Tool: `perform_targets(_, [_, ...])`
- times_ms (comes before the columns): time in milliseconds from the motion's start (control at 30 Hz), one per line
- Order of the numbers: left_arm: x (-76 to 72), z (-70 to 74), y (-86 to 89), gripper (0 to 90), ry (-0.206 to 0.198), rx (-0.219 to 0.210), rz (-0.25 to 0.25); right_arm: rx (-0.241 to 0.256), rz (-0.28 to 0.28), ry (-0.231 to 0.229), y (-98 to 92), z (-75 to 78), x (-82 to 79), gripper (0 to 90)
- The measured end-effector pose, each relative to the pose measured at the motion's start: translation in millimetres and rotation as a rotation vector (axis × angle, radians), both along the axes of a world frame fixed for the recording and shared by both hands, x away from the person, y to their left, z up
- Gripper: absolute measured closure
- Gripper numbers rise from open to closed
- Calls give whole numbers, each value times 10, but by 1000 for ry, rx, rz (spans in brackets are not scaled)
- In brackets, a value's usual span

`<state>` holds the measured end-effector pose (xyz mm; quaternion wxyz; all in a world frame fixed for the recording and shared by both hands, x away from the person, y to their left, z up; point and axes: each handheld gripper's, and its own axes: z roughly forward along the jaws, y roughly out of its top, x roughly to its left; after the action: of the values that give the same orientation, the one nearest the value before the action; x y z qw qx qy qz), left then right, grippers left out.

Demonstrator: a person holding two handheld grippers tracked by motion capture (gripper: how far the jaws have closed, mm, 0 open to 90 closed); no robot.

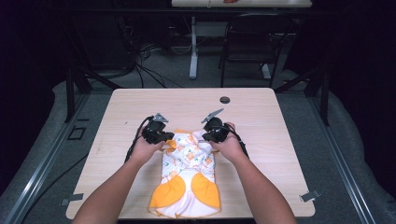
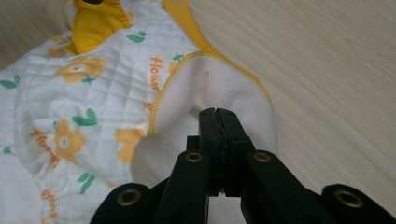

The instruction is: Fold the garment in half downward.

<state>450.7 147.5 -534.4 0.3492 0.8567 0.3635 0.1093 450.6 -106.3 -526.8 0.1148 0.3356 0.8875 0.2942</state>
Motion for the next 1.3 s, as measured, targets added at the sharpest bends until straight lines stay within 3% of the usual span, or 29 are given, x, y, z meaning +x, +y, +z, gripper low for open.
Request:
perform_targets(200, [77, -74, -22, 798, 3, 3, 29, -19, -32, -13, -6, -32, 100, 810])
perform_targets(233, [101, -103, -16, 729, 2, 10, 47, -26, -47, -24, 0, -33, 128, 755])
perform_targets(300, [118, -122, -6, 674, 5, 12, 59, -32, -65, -35, 12, -38, 151, 711])
perform_targets(400, [158, -178, 23, 640, 5, 23, 86, -34, -77, -44, 30, -61, 178, 698])
perform_targets(500, [163, -201, 33, 633, 8, 22, 94, -43, -83, -35, 59, -99, 190, 687])
perform_targets(533, [170, -223, 39, 634, 13, 22, 96, -24, -92, -39, 72, -132, 192, 680])
perform_targets(567, [174, -232, 43, 633, 17, 28, 94, -46, -84, -33, 67, -132, 201, 677])
perform_targets(667, [186, -273, 40, 632, 29, 26, 95, -38, -110, -18, 85, -204, 215, 665])
perform_targets(700, [190, -278, 41, 633, 37, 26, 90, -62, -105, -6, 80, -208, 225, 663])
perform_targets(800, [196, -301, 22, 634, 32, 24, 85, -63, -112, 7, 78, -245, 241, 651])
perform_targets(867, [203, -318, 16, 633, 37, 26, 81, -36, -137, 20, 80, -273, 245, 643])
perform_targets(933, [206, -332, 16, 626, 43, 21, 83, -47, -135, 37, 65, -280, 261, 632])
perform_targets(1033, [206, -344, 17, 625, 40, 22, 82, -25, -149, 53, 48, -297, 272, 624])
perform_targets(1100, [205, -347, 24, 624, 51, 20, 77, -4, -158, 84, 12, -314, 291, 623])
perform_targets(1200, [191, -365, 25, 625, 52, 3, 95, 13, -160, 97, -3, -334, 299, 627])
perform_targets(1300, [188, -373, 41, 625, 53, -9, 93, -24, -141, 88, 11, -326, 296, 655])
